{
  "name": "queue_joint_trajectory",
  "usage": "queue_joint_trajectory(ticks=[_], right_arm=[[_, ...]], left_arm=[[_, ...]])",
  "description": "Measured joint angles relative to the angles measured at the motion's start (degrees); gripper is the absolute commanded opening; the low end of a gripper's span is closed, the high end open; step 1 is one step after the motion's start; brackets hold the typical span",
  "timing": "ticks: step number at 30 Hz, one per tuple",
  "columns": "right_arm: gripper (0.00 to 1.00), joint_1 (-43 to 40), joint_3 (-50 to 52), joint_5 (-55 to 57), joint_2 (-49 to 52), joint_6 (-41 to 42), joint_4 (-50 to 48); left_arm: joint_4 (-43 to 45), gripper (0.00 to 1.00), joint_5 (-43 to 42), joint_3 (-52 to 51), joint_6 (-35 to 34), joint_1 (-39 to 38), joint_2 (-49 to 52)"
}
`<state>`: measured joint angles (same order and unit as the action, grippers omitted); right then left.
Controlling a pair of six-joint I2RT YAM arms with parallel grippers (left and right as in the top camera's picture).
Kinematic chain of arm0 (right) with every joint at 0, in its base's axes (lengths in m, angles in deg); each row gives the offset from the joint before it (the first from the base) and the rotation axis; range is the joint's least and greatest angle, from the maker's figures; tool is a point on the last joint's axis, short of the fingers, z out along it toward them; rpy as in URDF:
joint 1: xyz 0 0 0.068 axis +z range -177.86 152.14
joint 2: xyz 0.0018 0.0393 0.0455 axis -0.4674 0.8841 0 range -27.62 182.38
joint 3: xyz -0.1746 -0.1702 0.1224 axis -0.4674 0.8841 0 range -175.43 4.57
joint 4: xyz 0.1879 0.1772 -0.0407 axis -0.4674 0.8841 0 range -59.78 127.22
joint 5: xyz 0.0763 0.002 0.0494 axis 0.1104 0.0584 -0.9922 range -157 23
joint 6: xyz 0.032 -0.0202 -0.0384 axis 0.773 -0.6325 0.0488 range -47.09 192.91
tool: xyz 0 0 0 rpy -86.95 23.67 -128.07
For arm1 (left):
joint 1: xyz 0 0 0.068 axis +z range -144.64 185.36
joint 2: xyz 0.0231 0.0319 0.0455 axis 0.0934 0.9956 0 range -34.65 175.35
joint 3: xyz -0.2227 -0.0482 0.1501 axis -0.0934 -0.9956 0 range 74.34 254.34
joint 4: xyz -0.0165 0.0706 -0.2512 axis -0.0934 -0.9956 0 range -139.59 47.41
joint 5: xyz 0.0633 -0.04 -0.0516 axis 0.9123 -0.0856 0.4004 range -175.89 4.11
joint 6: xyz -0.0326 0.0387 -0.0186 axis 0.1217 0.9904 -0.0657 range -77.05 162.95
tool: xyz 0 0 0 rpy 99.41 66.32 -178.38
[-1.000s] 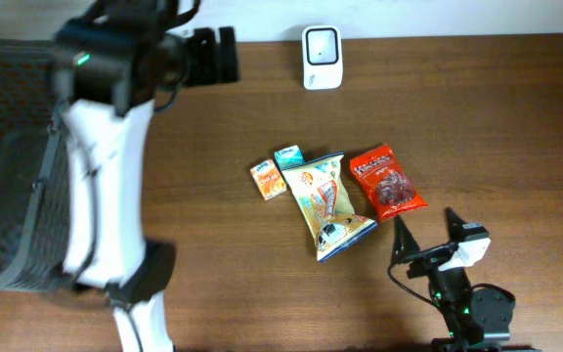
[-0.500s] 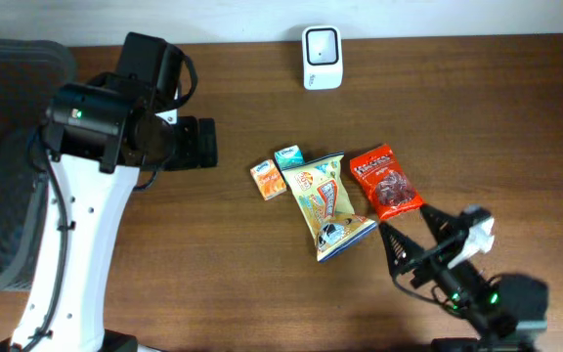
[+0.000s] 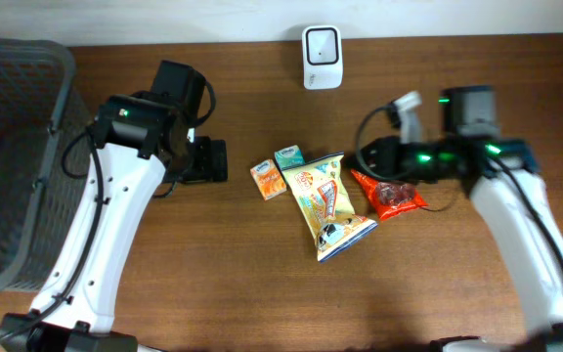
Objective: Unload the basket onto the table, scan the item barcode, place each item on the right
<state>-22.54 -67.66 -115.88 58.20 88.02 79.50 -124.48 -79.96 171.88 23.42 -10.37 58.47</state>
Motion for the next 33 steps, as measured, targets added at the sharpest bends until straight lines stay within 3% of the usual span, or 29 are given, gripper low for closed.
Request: queue_joint_trajectory(ticks=[1, 5, 7, 15, 17, 19, 22, 24, 29, 30, 31, 33], right_arm=[[0.15, 1.8, 0.0, 2.0, 2.6, 1.8, -0.1], [0.04, 8.3, 0.0, 7.9, 14.4, 10.8, -5.2], [0.04, 8.8, 0.0, 8.9, 18.2, 12.5, -6.4], [0.05, 8.8, -0.7, 23.3, 27.9, 14.9, -2.3], [0.05, 8.8, -1.9, 26.1, 27.9, 14.1, -0.2], [0.05, 8.8, -4.3, 29.6, 28.1, 11.7, 4.4], [0.12, 8.8, -10.1, 31.5, 29.1, 9.4, 9.9], [0.18, 8.8, -13.8, 30.8, 29.1, 8.6, 7.9], [0.13, 9.1, -15.8, 26.4, 29.3, 8.7, -4.9], [0.12, 9.5, -15.8, 26.3, 29.7, 8.8, -7.5], [0.12, 10.2, -15.8, 26.3, 30.5, 9.0, -10.4], [0.09, 11.6, -15.8, 28.0, 31.9, 10.6, -13.4]], left_arm=[[0.8, 0.71, 0.0, -0.8, 0.0, 0.0, 0.0], [2.8, 0.48, -0.4, -2.7, -0.5, 0.0, 0.0], [4.6, 0.41, -1.4, -2.7, -0.4, 0.0, 0.0], [8.0, 0.38, -3.0, -2.7, -0.7, 0.0, 0.0], [8.1, 0.31, -3.0, -2.7, -0.7, 0.0, 0.0], [8.9, 0.16, -3.2, -2.8, -0.7, 0.0, 0.0], [13.4, 0.14, -5.9, -4.1, -0.8, 0.0, 0.0], [16.2, 0.15, -8.5, -6.3, -0.9, 0.0, 0.0], [18.1, 0.15, -11.6, -9.6, -0.9, 0.0, 0.7], [18.1, 0.14, -11.8, -9.6, -0.9, 0.0, 1.2], [18.0, 0.00, -12.0, -9.6, -0.9, 0.0, 1.7], [17.2, 0.00, -12.2, -9.7, -0.9, 0.0, 2.2]])
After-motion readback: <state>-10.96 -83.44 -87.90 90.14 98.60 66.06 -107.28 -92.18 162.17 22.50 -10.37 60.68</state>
